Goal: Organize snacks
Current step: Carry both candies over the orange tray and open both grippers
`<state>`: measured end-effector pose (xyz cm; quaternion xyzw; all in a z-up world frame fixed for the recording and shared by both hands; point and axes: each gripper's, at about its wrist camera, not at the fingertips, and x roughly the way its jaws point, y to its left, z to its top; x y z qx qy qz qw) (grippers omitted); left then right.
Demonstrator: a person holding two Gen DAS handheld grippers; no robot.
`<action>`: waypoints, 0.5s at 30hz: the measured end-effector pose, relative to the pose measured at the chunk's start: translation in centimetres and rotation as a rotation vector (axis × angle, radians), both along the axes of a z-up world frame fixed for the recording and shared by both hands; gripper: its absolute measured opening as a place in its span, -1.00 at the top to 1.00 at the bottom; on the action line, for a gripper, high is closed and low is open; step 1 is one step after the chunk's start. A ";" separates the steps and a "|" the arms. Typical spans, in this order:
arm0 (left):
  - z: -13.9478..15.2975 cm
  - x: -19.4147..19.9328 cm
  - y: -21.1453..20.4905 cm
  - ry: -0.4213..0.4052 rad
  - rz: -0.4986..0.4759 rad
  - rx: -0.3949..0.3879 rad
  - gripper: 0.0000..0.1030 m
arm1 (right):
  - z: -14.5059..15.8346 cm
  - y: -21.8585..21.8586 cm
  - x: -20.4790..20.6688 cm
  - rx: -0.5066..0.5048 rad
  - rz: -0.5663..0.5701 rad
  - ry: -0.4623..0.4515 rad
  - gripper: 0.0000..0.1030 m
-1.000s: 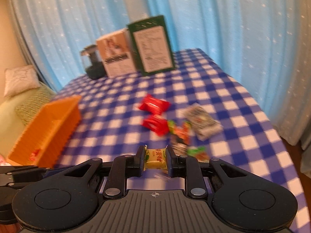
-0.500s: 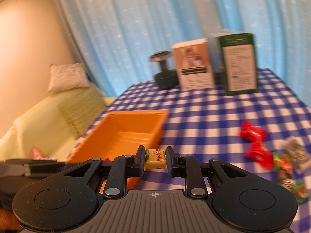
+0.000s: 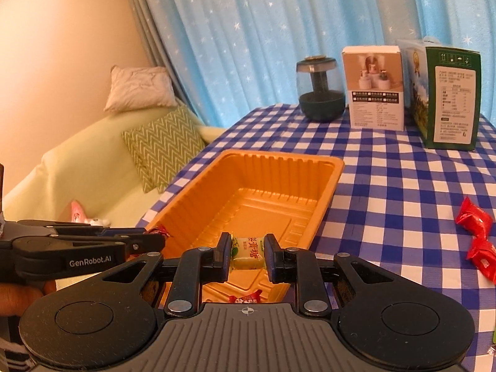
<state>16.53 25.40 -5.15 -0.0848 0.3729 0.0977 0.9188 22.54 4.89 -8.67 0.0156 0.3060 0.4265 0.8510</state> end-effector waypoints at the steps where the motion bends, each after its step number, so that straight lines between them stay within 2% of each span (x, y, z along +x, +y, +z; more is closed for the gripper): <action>1: -0.2 0.0 0.3 0.002 0.005 -0.002 0.60 | -0.1 0.1 0.1 -0.001 0.000 0.004 0.56; 9: -1.6 0.3 1.0 0.018 0.020 -0.025 0.57 | -0.6 1.0 -0.1 -0.015 0.021 0.015 0.56; 15: -1.5 -0.3 1.6 0.005 0.046 -0.025 0.57 | -0.9 1.5 -0.1 -0.024 0.023 0.021 0.56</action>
